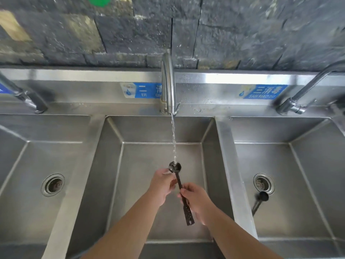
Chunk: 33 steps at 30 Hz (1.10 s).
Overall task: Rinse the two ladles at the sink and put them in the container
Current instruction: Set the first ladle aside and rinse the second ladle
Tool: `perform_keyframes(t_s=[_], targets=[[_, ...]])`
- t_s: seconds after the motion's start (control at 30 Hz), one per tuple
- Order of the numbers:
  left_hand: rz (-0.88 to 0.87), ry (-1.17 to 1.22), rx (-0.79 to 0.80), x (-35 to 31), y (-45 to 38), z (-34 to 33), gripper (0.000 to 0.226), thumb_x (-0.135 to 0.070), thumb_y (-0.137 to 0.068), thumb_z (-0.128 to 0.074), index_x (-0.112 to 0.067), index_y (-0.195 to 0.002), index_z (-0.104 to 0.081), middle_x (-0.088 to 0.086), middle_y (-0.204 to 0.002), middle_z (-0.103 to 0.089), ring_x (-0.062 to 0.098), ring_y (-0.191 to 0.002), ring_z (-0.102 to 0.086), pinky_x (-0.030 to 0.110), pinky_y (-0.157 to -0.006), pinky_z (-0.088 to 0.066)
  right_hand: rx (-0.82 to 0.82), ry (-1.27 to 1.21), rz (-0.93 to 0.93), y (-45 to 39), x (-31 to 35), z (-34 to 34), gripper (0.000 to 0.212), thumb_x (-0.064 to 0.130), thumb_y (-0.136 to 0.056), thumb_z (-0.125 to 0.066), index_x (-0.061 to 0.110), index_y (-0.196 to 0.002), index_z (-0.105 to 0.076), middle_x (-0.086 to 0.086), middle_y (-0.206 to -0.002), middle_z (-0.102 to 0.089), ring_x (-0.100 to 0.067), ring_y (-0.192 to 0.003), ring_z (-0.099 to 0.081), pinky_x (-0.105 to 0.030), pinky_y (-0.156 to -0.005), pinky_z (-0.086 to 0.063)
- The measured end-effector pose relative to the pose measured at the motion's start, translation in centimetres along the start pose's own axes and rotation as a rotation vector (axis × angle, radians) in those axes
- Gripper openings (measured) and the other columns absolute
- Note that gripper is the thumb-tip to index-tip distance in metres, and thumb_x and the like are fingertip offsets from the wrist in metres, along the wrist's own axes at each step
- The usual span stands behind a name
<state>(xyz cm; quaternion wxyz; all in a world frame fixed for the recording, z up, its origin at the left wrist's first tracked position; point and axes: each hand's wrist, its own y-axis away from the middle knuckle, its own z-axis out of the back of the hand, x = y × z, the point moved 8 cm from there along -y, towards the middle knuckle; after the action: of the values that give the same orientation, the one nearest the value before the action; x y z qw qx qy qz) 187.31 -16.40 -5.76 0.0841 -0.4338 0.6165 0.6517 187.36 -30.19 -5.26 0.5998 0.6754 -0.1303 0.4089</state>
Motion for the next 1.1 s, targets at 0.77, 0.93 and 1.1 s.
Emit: perform_keyframes(t_s=[0.77, 0.93, 1.1], targets=[[-0.225, -0.156, -0.054, -10.6, 0.7, -0.7, 0.032, -0.002, -0.091, -0.055, -0.028, -0.08, -0.07, 0.012, -0.097, -0.066, 0.026, -0.071, -0.07, 0.024, -0.05, -0.055, -0.145, -0.608, 0.03, 3.3, 0.6, 6.5, 0.014, -0.006, -0.092, -0.055, 0.001, -0.088, -0.066, -0.013, -0.071, -0.069, -0.014, -0.052, -0.06, -0.021, -0.048, -0.051], [-0.174, -0.018, 0.035, -12.6, 1.8, 0.8, 0.035, 0.008, -0.092, -0.045, -0.017, -0.106, -0.065, 0.019, -0.108, -0.065, 0.035, -0.097, -0.069, 0.038, -0.084, -0.057, -0.125, -0.785, 0.068, 2.1, 3.3, 5.4, 0.017, -0.009, -0.094, -0.049, 0.001, -0.088, -0.061, -0.013, -0.072, -0.068, -0.012, -0.053, -0.064, -0.018, -0.048, -0.053], [-0.197, 0.094, 0.06, -14.4, 3.7, 2.7, 0.039, 0.013, -0.091, -0.043, -0.009, -0.118, -0.06, 0.016, -0.098, -0.068, 0.024, -0.084, -0.071, 0.032, -0.079, -0.056, -0.065, -0.851, 0.057, 0.6, 5.6, 3.2, 0.019, -0.007, -0.095, -0.046, 0.002, -0.085, -0.06, -0.011, -0.073, -0.068, -0.01, -0.054, -0.064, -0.016, -0.049, -0.054]])
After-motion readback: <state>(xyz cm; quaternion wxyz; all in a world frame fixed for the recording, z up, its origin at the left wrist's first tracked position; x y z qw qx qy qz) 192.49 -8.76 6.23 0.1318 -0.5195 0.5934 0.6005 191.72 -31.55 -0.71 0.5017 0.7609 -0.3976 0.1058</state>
